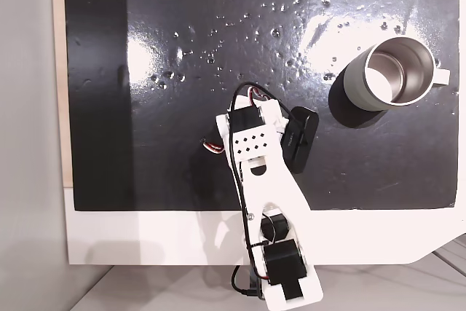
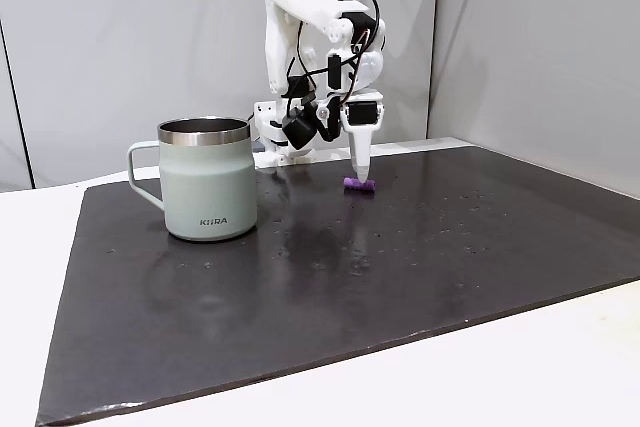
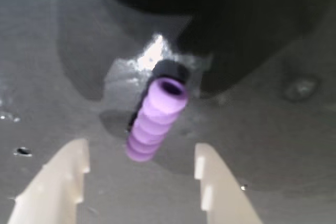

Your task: Grasp a pengrip and put it in the cup.

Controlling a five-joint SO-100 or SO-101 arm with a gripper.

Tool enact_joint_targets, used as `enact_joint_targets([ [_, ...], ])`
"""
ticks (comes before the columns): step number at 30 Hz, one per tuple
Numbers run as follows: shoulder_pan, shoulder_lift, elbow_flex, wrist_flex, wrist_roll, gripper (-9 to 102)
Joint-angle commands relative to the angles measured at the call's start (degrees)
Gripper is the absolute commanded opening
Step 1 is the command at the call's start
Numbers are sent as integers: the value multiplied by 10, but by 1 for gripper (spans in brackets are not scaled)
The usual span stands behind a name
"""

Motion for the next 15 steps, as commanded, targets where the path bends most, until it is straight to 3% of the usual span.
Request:
enact_joint_targets([
  [1,-1,-7,-25,11,7,26],
  [15,9,-86,-64,11,17,24],
])
